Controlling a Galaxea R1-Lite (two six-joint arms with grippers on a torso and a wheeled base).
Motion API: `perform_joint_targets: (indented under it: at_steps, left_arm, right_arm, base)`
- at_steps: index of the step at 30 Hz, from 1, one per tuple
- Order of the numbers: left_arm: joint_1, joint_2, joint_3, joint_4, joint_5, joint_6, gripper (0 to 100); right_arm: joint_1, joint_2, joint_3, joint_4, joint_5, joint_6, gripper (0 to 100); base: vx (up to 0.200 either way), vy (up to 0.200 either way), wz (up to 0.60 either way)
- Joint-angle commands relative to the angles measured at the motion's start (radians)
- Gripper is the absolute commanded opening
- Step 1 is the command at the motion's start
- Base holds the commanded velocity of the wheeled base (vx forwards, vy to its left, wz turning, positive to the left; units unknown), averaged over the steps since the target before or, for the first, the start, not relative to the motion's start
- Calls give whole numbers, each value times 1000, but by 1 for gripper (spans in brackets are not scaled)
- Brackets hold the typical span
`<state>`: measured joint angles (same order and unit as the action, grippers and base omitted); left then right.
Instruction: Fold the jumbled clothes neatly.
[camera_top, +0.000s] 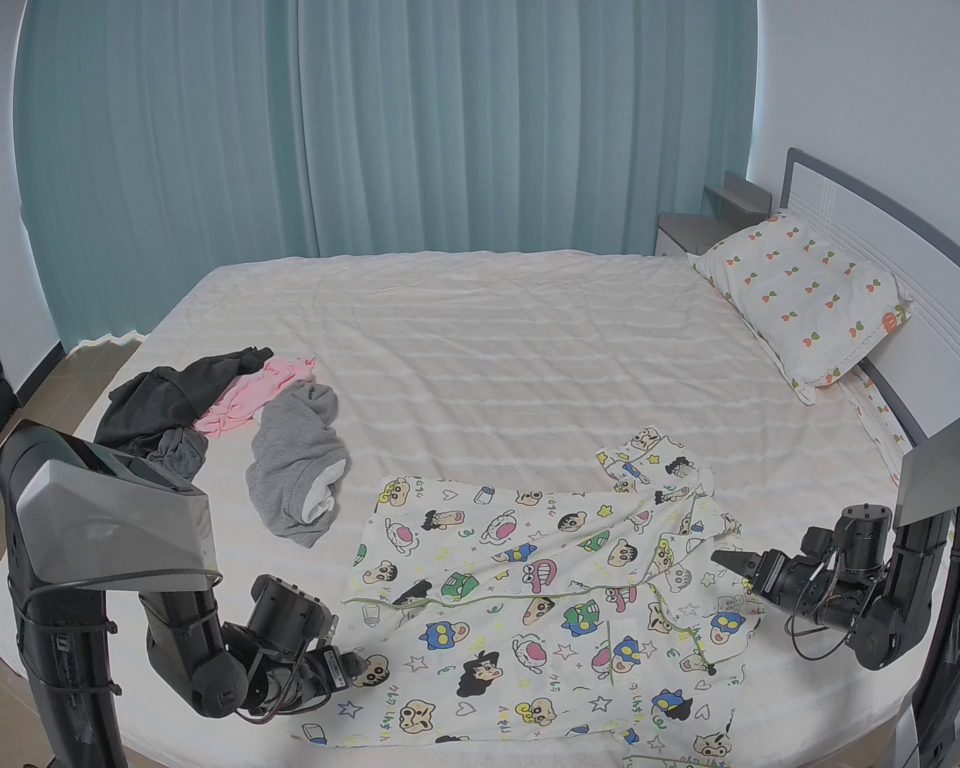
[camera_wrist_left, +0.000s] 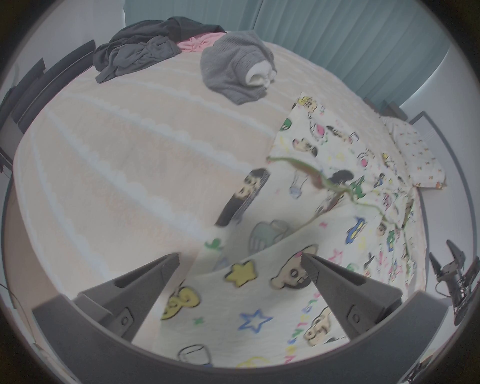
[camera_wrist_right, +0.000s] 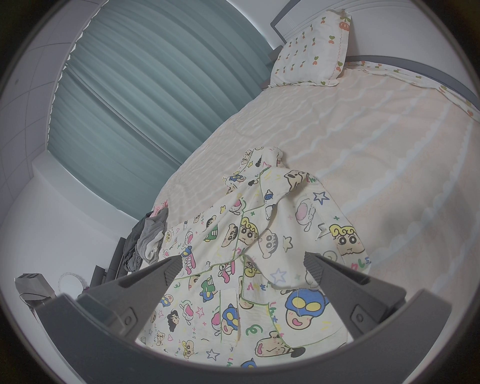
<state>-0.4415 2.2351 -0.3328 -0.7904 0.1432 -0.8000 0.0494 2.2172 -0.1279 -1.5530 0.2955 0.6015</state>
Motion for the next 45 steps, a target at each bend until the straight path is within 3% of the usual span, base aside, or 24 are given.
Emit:
perform_joint_targets:
  at_steps: [1, 6, 20, 26, 28, 29, 32, 38, 45]
  left_arm:
    - [0, -26, 9, 23, -1, -7, 100]
    - [-10, -35, 9, 22, -8, -10, 100]
    - [-138, -34, -9, -29, -1, -137, 100]
    - [-187, -46, 23, -233, 36, -197, 100]
    - [-187, -46, 23, -233, 36, -197, 100]
    - [-197, -38, 49, -332, 44, -200, 100]
    - [-235, -8, 100, -435, 38, -199, 100]
    - [-306, 70, 155, -540, 30, -194, 100]
    - [-241, 107, 159, -633, 81, -134, 100]
  right_arm:
    - [3, 7, 5, -10, 1, 0, 100]
    - [3, 9, 7, -10, 1, 0, 100]
    - [26, 9, 20, -10, -4, -2, 100]
    - [32, 10, 22, -12, -4, 0, 100]
    - [32, 10, 22, -12, -4, 0, 100]
    - [32, 10, 22, -10, -4, -2, 100]
    - [32, 10, 22, -10, -4, -2, 100]
    - [38, 13, 22, -10, -6, -2, 100]
    - [38, 13, 22, -12, -6, -2, 100]
  base:
    - [0, 0, 0]
    - [0, 0, 0]
    - [0, 0, 0]
    - [0, 0, 0]
    - [0, 0, 0]
    - [0, 0, 0]
    - [0, 0, 0]
    - [0, 0, 0]
    - [0, 0, 0]
